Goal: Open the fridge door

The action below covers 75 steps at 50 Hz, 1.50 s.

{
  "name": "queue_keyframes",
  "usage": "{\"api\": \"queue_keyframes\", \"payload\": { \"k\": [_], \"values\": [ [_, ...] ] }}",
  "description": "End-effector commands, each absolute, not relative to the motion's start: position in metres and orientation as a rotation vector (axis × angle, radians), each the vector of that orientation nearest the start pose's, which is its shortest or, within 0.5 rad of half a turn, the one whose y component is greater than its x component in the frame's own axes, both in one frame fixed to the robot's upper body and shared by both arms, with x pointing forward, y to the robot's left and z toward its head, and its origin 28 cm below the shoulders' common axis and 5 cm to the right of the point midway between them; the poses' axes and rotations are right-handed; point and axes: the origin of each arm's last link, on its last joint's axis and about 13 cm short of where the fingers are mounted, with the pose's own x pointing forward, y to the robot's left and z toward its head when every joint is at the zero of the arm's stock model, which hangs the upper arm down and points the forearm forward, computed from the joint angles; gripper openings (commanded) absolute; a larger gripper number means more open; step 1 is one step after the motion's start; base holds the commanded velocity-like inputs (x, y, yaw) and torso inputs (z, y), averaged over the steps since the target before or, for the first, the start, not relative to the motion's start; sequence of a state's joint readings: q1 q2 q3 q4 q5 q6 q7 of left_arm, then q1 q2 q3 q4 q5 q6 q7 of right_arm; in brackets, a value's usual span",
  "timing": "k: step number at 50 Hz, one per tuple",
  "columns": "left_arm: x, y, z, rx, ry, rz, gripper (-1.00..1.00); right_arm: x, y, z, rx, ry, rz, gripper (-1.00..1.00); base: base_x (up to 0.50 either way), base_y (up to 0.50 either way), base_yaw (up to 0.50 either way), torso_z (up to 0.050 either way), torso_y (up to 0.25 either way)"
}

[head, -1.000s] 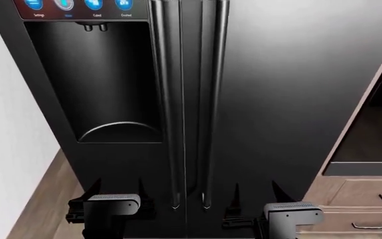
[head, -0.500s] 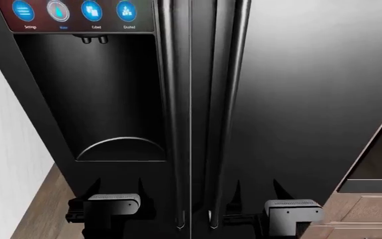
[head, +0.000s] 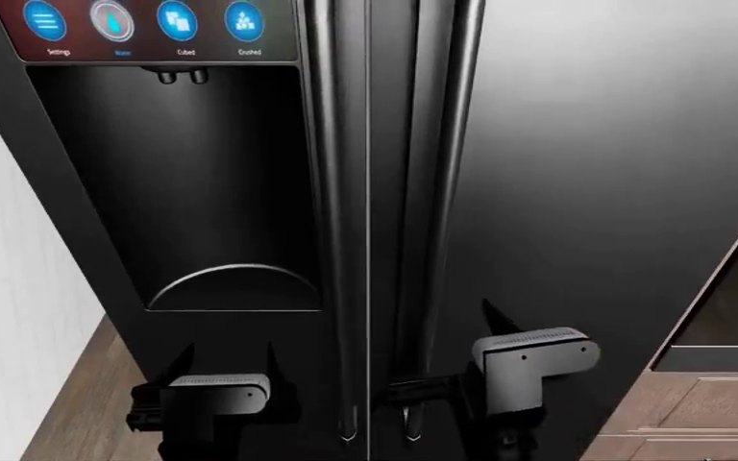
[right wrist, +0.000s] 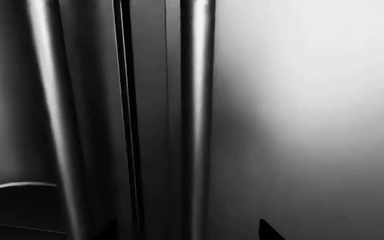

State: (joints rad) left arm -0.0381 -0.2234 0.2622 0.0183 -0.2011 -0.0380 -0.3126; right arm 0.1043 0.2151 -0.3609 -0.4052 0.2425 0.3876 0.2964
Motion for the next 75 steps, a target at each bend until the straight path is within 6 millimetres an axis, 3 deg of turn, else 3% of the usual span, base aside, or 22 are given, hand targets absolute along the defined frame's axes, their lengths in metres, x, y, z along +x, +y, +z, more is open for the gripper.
{"api": "queue_keyframes", "payload": {
  "k": [1,10,17,29,47,52,53,62,75],
  "values": [
    [0.212,0.207,0.015,0.014,0.028,0.048,1.0,0.228,-0.048,0.116,-0.034,-0.03,0.21,1.0,0.0,0.0,0.0,0.0,0.0],
    [0.214,0.207,0.015,0.012,0.03,0.049,1.0,0.244,-0.052,0.128,-0.037,-0.031,0.179,1.0,0.0,0.0,0.0,0.0,0.0],
    [0.213,0.207,0.015,0.012,0.03,0.05,1.0,0.27,-0.048,0.137,-0.049,-0.017,0.182,1.0,0.0,0.0,0.0,0.0,0.0],
    [0.214,0.207,0.015,0.008,0.033,0.05,1.0,0.3,-0.052,0.138,-0.033,0.039,0.178,1.0,0.0,0.0,0.0,0.0,0.0],
    [0.214,0.207,0.014,0.005,0.034,0.051,1.0,0.312,-0.053,0.135,-0.021,0.061,0.163,1.0,0.0,0.0,0.0,0.0,0.0],
    [0.214,0.207,0.014,0.004,0.034,0.051,1.0,0.305,-0.054,0.134,-0.016,0.046,0.156,1.0,0.0,0.0,0.0,0.0,0.0],
    [0.214,0.207,0.014,0.004,0.035,0.051,1.0,0.303,-0.053,0.133,-0.018,0.044,0.16,-1.0,0.0,0.0,0.0,0.0,0.0],
    [0.214,0.207,0.014,0.004,0.036,0.051,1.0,0.286,-0.056,0.131,-0.006,0.021,0.16,-1.0,0.0,0.0,0.0,0.0,0.0],
    [0.214,0.207,0.015,0.007,0.036,0.054,1.0,0.242,-0.072,0.132,0.03,-0.035,0.125,-1.0,0.0,0.0,0.0,0.0,0.001]
  ]
}}
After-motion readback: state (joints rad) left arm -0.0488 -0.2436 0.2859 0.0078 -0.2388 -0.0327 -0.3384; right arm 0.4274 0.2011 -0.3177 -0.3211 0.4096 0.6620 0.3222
